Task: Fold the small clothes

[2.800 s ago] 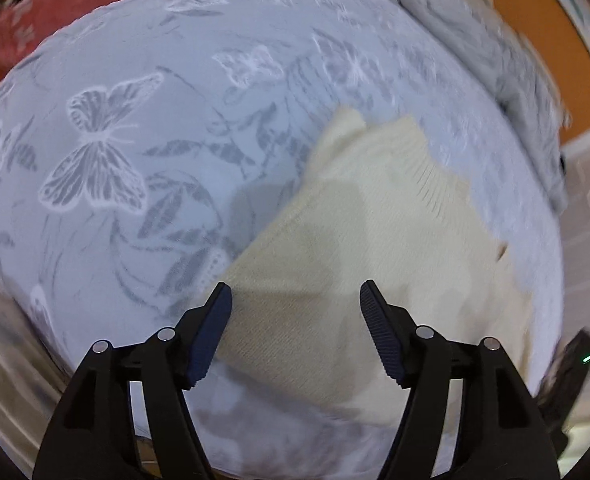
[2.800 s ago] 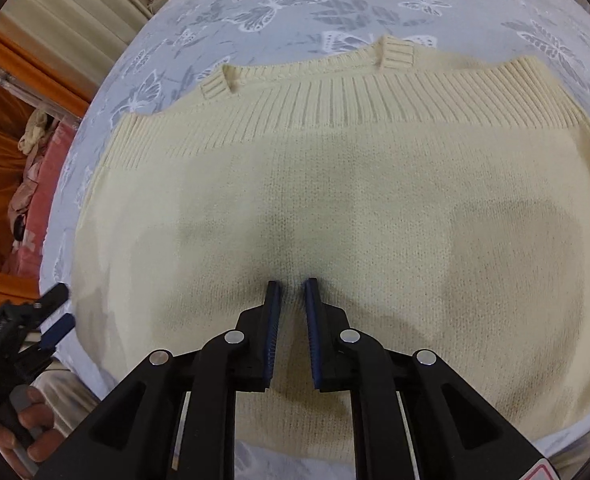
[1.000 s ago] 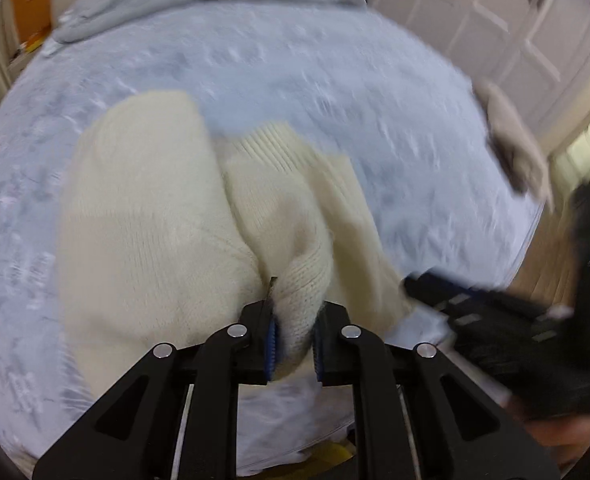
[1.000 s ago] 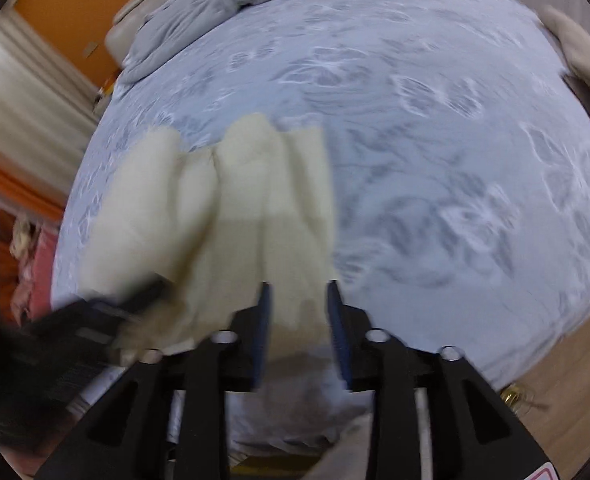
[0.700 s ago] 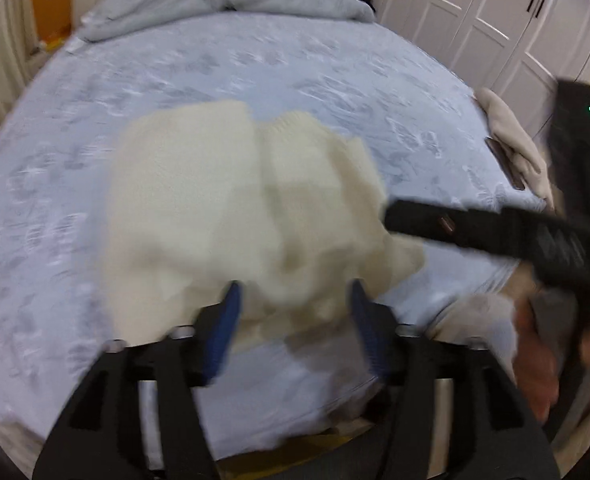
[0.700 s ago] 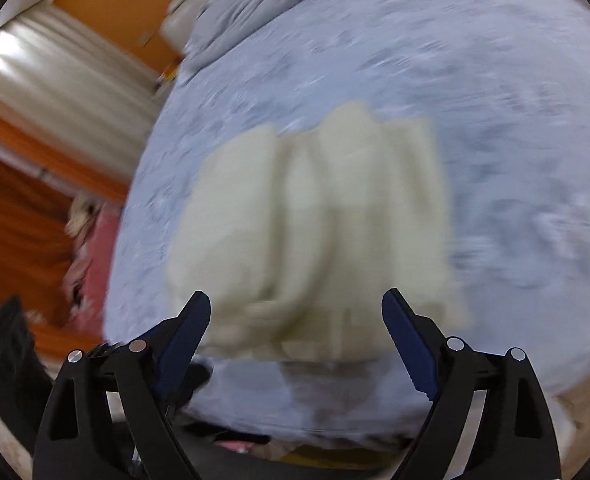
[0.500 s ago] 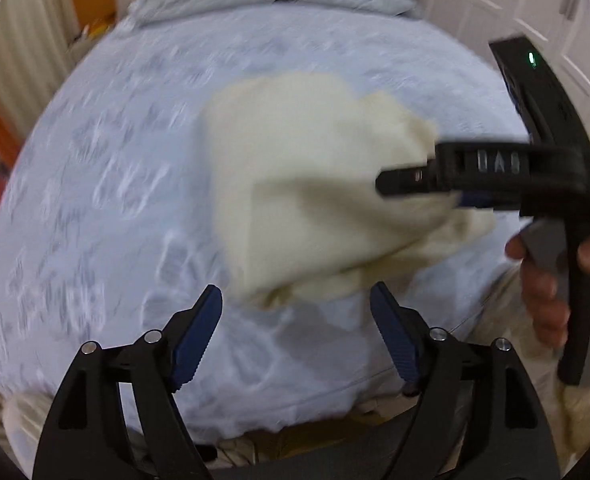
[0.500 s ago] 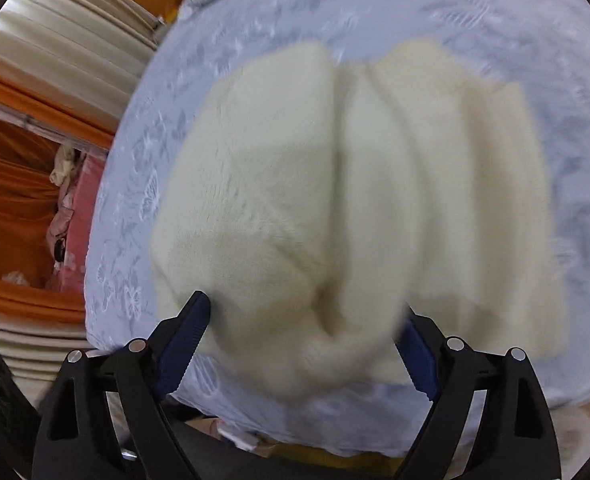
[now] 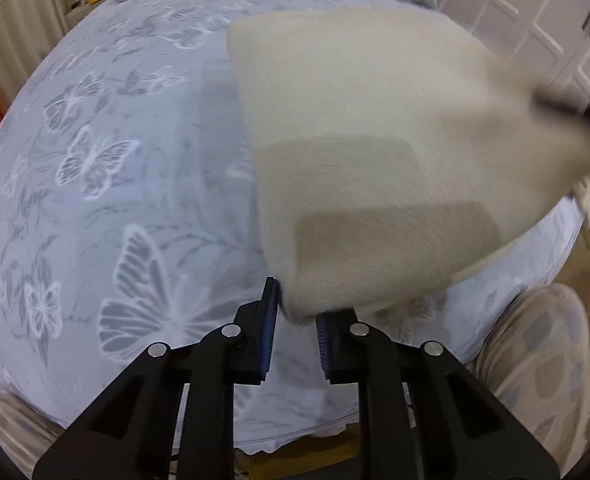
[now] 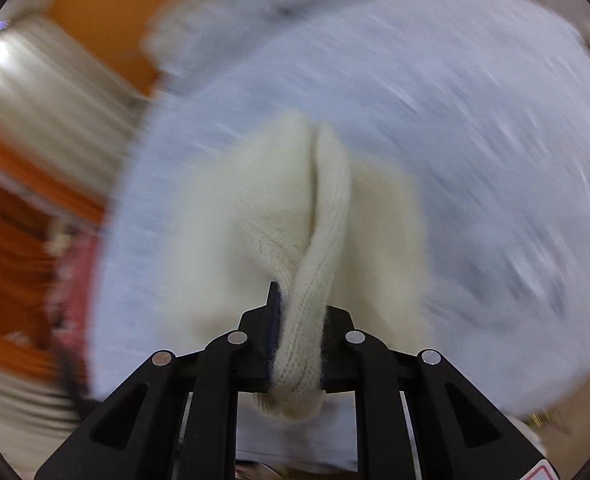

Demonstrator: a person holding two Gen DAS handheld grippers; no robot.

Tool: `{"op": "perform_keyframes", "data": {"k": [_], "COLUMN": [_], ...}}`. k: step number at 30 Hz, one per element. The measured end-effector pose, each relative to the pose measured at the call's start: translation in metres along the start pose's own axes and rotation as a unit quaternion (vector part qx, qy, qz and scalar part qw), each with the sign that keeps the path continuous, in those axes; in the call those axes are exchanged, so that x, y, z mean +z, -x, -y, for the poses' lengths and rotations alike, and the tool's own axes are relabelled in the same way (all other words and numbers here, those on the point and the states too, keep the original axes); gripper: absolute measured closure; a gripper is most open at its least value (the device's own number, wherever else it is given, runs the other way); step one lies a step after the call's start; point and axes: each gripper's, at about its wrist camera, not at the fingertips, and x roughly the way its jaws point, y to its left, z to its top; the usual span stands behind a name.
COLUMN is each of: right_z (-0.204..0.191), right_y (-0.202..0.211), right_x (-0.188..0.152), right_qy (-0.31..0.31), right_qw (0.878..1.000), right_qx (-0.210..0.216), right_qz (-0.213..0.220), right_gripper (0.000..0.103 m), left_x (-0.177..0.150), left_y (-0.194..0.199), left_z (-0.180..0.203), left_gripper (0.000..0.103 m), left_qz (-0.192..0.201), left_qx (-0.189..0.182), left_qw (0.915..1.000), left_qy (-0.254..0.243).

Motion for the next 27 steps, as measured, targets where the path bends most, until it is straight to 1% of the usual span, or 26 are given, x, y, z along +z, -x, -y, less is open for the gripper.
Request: {"op": "perform_keyframes", "data": {"k": [1, 2, 3, 4, 6, 7, 8, 9, 10, 12, 13, 15, 16, 17, 18, 19, 20, 21, 22, 23, 24, 25, 26, 27], "right_z": [0.025, 0.038, 0.046, 0.045, 0.036, 0.03, 0.026, 0.022, 0.018, 0.018, 0.018, 0.013, 0.018, 0.015, 0.009, 0.002, -0.01, -0.025, -0.043, -0.057, -0.069, -0.082, -0.088, -0.086], "right_y": [-0.027, -0.036, -0.034, -0.025, -0.012, -0.004, 0.002, 0.007, 0.013, 0.013, 0.006, -0.014, -0.019, -0.026, -0.032, -0.029, -0.023, -0.012, 0.005, 0.024, 0.041, 0.061, 0.073, 0.079], "right_x": [-0.011, -0.017, -0.017, -0.013, -0.007, -0.005, -0.003, -0.003, -0.004, -0.008, -0.009, -0.015, -0.017, -0.019, -0.018, -0.02, -0.017, -0.012, -0.004, 0.004, 0.011, 0.018, 0.02, 0.019], "right_qy": [-0.024, -0.045, -0.07, -0.08, -0.064, -0.051, -0.042, -0.034, -0.029, -0.033, -0.035, -0.03, -0.026, -0.025, -0.024, -0.018, -0.003, 0.017, 0.026, 0.03, 0.034, 0.046, 0.06, 0.067], "right_qw": [0.999, 0.998, 0.996, 0.996, 0.997, 0.998, 0.999, 0.999, 1.0, 0.999, 0.999, 0.999, 0.999, 0.998, 0.998, 0.999, 0.999, 1.0, 0.998, 0.996, 0.992, 0.987, 0.985, 0.986], "right_qx": [-0.02, -0.009, 0.012, 0.025, 0.018, 0.009, 0.002, -0.001, 0.004, 0.02, 0.024, 0.006, 0.001, -0.001, 0.008, 0.001, -0.004, 0.012, 0.049, 0.085, 0.12, 0.146, 0.145, 0.13], "right_qz": [-0.04, -0.051, -0.049, -0.041, -0.027, -0.02, -0.013, -0.006, 0.0, -0.003, -0.013, -0.035, -0.044, -0.05, -0.055, -0.051, -0.037, -0.02, 0.001, 0.019, 0.036, 0.053, 0.068, 0.079], "right_gripper": [0.09, 0.089, 0.088, 0.086, 0.08, 0.077, 0.077, 0.071, 0.053, 0.033, 0.033, 0.033, 0.038, 0.049, 0.078, 0.079, 0.079, 0.08, 0.081, 0.082, 0.085, 0.087, 0.088, 0.088], "left_x": [-0.001, -0.001, -0.004, -0.005, -0.004, -0.004, -0.005, -0.006, -0.008, -0.016, -0.021, -0.028, -0.027, -0.028, -0.028, -0.026, -0.024, -0.021, -0.017, -0.012, -0.009, -0.004, -0.001, 0.0], "left_y": [-0.005, -0.01, -0.016, -0.017, -0.013, -0.009, -0.004, 0.002, 0.008, 0.019, 0.022, 0.022, 0.02, 0.02, 0.019, 0.017, 0.016, 0.014, 0.012, 0.008, 0.006, 0.0, -0.003, 0.0], "left_z": [0.004, 0.009, 0.014, 0.017, 0.017, 0.015, 0.012, 0.008, 0.006, 0.004, 0.003, 0.002, 0.0, 0.001, 0.003, 0.005, 0.008, 0.01, 0.011, 0.01, 0.008, 0.003, -0.008, -0.012], "left_gripper": [0.085, 0.084, 0.084, 0.084, 0.082, 0.082, 0.081, 0.08, 0.077, 0.057, 0.052, 0.051, 0.051, 0.05, 0.042, 0.036, 0.035, 0.036, 0.036, 0.041, 0.065, 0.083, 0.083, 0.083], "left_qz": [-0.008, -0.014, -0.022, -0.023, -0.022, -0.022, -0.021, -0.018, -0.013, 0.0, 0.007, 0.007, 0.005, 0.005, 0.008, 0.013, 0.02, 0.021, 0.024, 0.027, 0.023, 0.007, -0.002, 0.0], "left_qx": [0.003, 0.008, 0.025, 0.037, 0.042, 0.036, 0.028, 0.021, 0.02, 0.038, 0.045, 0.043, 0.038, 0.03, 0.025, 0.027, 0.031, 0.031, 0.028, 0.03, 0.034, 0.037, 0.023, 0.012], "left_qw": [1.0, 0.9998, 0.9994, 0.9989, 0.9988, 0.9991, 0.9994, 0.9996, 0.9997, 0.9992, 0.9989, 0.9989, 0.9991, 0.9994, 0.9996, 0.9995, 0.9993, 0.9993, 0.9993, 0.9992, 0.999, 0.9989, 0.9979, 0.9972], "left_qy": [-0.003, -0.006, -0.012, -0.017, -0.014, -0.006, -0.001, 0.003, 0.002, -0.008, -0.013, -0.017, -0.016, -0.014, -0.012, -0.012, -0.01, -0.009, -0.005, 0.004, 0.015, 0.029, 0.061, 0.074]}}
